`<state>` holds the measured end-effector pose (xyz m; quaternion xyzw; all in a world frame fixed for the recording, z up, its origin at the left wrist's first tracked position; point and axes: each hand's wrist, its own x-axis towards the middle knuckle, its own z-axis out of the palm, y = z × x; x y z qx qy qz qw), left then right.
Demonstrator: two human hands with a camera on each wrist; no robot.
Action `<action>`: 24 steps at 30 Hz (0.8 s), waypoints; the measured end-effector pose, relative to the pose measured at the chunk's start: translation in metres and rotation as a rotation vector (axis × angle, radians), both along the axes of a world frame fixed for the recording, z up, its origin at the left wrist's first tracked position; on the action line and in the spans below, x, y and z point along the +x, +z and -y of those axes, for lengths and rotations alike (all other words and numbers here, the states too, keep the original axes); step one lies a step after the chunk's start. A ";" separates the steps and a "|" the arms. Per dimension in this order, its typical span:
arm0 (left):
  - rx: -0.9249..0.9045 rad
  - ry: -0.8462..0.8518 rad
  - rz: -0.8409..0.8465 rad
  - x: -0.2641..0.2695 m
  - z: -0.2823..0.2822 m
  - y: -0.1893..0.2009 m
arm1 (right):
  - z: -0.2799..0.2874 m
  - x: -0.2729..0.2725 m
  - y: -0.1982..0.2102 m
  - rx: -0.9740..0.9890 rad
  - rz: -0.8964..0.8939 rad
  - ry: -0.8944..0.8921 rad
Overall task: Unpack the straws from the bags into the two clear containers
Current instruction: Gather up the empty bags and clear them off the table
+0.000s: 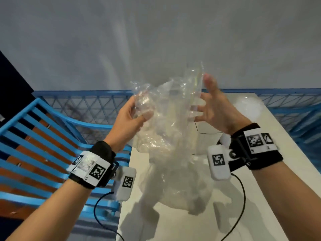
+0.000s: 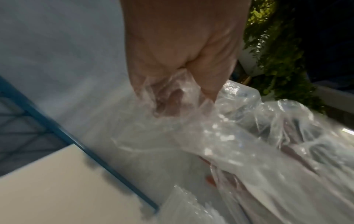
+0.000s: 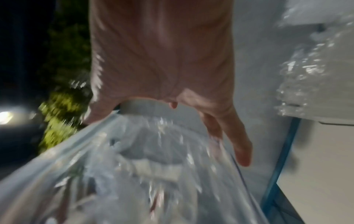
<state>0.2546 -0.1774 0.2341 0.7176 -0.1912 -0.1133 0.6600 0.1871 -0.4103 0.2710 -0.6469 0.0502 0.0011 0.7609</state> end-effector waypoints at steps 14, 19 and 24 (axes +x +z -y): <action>0.157 0.184 0.165 -0.011 -0.038 -0.008 | -0.006 -0.053 -0.029 -0.587 0.046 -0.386; 0.251 -0.087 0.390 -0.038 -0.008 0.000 | -0.052 -0.055 -0.005 -0.994 0.305 -0.130; -0.102 -0.010 0.138 -0.020 -0.012 0.008 | -0.027 -0.055 -0.047 -0.777 -0.120 0.043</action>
